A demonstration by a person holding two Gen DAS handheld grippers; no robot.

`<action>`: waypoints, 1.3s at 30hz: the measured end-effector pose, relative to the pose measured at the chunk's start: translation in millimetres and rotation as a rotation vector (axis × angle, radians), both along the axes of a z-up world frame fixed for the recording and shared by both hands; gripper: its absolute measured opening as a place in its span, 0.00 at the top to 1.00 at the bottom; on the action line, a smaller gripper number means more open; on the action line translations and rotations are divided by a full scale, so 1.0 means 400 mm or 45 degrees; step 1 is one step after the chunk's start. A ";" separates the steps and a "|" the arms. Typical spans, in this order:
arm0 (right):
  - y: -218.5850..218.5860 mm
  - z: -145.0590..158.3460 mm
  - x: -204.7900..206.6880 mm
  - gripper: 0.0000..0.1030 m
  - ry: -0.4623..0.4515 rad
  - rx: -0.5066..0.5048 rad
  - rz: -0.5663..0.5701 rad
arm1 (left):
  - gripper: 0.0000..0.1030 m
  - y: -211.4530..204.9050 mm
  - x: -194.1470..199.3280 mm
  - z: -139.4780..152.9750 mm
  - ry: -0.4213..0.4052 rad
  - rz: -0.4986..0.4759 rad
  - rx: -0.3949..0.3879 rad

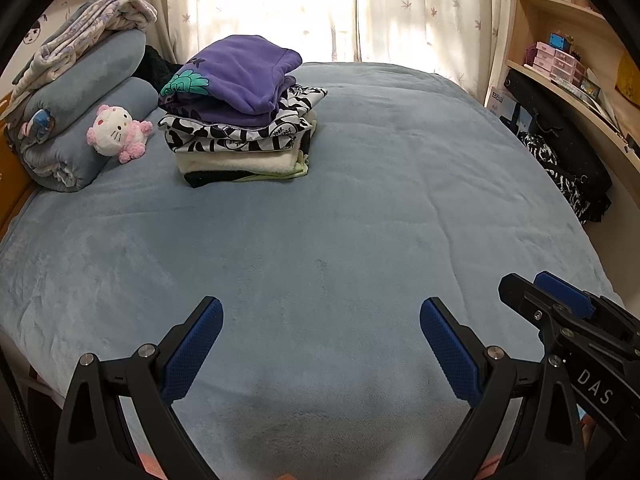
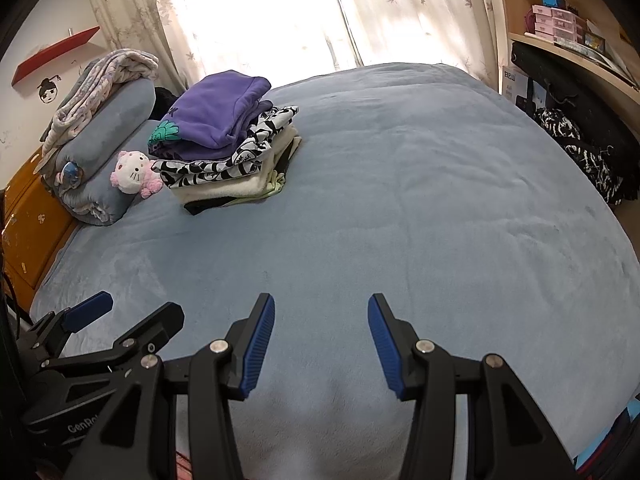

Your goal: Fold large clothes

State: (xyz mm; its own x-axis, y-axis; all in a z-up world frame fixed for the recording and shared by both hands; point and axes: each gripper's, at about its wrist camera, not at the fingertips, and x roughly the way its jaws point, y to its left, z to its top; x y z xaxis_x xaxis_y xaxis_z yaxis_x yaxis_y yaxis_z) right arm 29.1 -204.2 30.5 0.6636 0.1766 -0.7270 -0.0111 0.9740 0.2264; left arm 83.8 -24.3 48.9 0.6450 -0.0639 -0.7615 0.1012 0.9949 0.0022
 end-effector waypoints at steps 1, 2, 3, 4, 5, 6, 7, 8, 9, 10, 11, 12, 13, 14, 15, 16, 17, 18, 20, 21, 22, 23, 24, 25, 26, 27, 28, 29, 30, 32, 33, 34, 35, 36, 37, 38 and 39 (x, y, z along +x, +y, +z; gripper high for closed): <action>0.001 -0.001 -0.001 0.53 0.000 0.001 -0.001 | 0.05 0.000 0.000 0.000 0.000 0.000 0.000; 0.001 -0.002 -0.001 0.53 0.000 0.001 -0.002 | 0.05 0.000 0.000 0.000 0.001 0.000 -0.001; 0.001 -0.003 -0.001 0.53 0.000 0.001 -0.003 | 0.05 0.000 0.000 0.000 0.001 0.000 -0.001; 0.000 -0.002 -0.001 0.53 0.001 0.000 -0.003 | 0.05 0.000 0.000 -0.001 0.003 0.000 -0.001; 0.000 -0.003 0.000 0.53 0.003 -0.001 -0.004 | 0.05 0.000 -0.001 0.000 0.002 0.001 -0.001; 0.000 -0.003 -0.001 0.53 0.002 -0.001 -0.004 | 0.05 0.000 -0.001 -0.001 0.005 0.001 -0.003; 0.001 -0.004 -0.001 0.53 0.003 -0.002 -0.006 | 0.05 0.000 -0.001 -0.003 0.008 0.000 -0.005; 0.001 -0.004 -0.001 0.53 0.004 -0.004 -0.006 | 0.05 0.000 0.000 -0.005 0.011 -0.001 -0.005; 0.002 -0.005 -0.001 0.53 0.005 -0.004 -0.008 | 0.05 0.000 0.001 -0.006 0.014 -0.002 -0.006; 0.004 -0.007 -0.002 0.53 0.006 -0.005 -0.012 | 0.05 -0.001 0.001 -0.008 0.015 -0.003 -0.006; 0.004 -0.009 -0.001 0.53 0.006 -0.007 -0.014 | 0.05 0.000 0.003 -0.009 0.017 -0.004 -0.005; 0.004 -0.009 -0.001 0.53 0.008 -0.007 -0.014 | 0.05 0.000 0.004 -0.009 0.018 -0.003 -0.005; 0.004 -0.010 0.000 0.53 0.009 -0.008 -0.016 | 0.05 0.000 0.004 -0.010 0.020 -0.003 -0.006; 0.004 -0.011 0.000 0.53 0.011 -0.008 -0.018 | 0.05 0.002 0.008 -0.012 0.023 -0.005 -0.007; 0.004 -0.011 0.000 0.53 0.011 -0.009 -0.017 | 0.05 0.002 0.010 -0.013 0.026 -0.006 -0.008; 0.004 -0.012 0.001 0.53 0.013 -0.009 -0.019 | 0.05 0.003 0.011 -0.014 0.029 -0.007 -0.009; 0.003 -0.013 0.000 0.53 0.014 -0.010 -0.019 | 0.05 0.003 0.013 -0.014 0.030 -0.009 -0.010; 0.005 -0.012 0.000 0.53 0.013 -0.012 -0.021 | 0.05 0.003 0.013 -0.014 0.031 -0.009 -0.010; 0.008 -0.012 0.000 0.53 0.012 -0.016 -0.023 | 0.05 0.003 0.013 -0.015 0.032 -0.010 -0.010; 0.009 -0.012 -0.001 0.53 0.012 -0.015 -0.024 | 0.05 0.003 0.013 -0.015 0.032 -0.009 -0.011; 0.008 -0.013 -0.001 0.53 0.013 -0.014 -0.025 | 0.05 0.003 0.013 -0.015 0.032 -0.009 -0.011; 0.008 -0.013 -0.001 0.53 0.014 -0.013 -0.025 | 0.05 0.003 0.013 -0.015 0.033 -0.009 -0.011; 0.008 -0.013 0.000 0.53 0.014 -0.012 -0.025 | 0.05 0.002 0.013 -0.015 0.033 -0.009 -0.012; 0.010 -0.012 0.000 0.53 0.014 -0.014 -0.025 | 0.05 0.002 0.013 -0.016 0.034 -0.010 -0.013; 0.009 -0.012 0.000 0.53 0.015 -0.015 -0.025 | 0.05 0.003 0.016 -0.018 0.036 -0.012 -0.012; 0.008 -0.013 0.001 0.53 0.016 -0.015 -0.026 | 0.05 0.003 0.016 -0.020 0.038 -0.013 -0.012; 0.008 -0.014 0.002 0.53 0.017 -0.015 -0.026 | 0.05 0.004 0.019 -0.021 0.040 -0.014 -0.012; 0.007 -0.015 0.002 0.53 0.019 -0.014 -0.026 | 0.05 0.004 0.020 -0.023 0.042 -0.015 -0.013; 0.008 -0.015 0.002 0.53 0.021 -0.014 -0.026 | 0.05 0.005 0.022 -0.024 0.044 -0.016 -0.013; 0.012 -0.017 0.004 0.53 0.024 -0.014 -0.030 | 0.05 0.005 0.026 -0.026 0.048 -0.017 -0.012; 0.012 -0.018 0.004 0.53 0.025 -0.015 -0.030 | 0.05 0.005 0.026 -0.027 0.050 -0.017 -0.012; 0.012 -0.020 0.005 0.53 0.026 -0.014 -0.031 | 0.05 0.005 0.027 -0.028 0.051 -0.018 -0.012; 0.013 -0.021 0.005 0.53 0.029 -0.014 -0.032 | 0.05 0.006 0.028 -0.028 0.053 -0.017 -0.012; 0.014 -0.022 0.006 0.53 0.030 -0.013 -0.033 | 0.05 0.005 0.028 -0.028 0.055 -0.016 -0.012; 0.014 -0.022 0.007 0.53 0.031 -0.013 -0.033 | 0.05 0.005 0.028 -0.029 0.057 -0.015 -0.013; 0.014 -0.023 0.007 0.53 0.033 -0.012 -0.033 | 0.05 0.006 0.031 -0.030 0.059 -0.017 -0.013; 0.016 -0.023 0.007 0.53 0.033 -0.013 -0.034 | 0.05 0.007 0.033 -0.031 0.062 -0.018 -0.013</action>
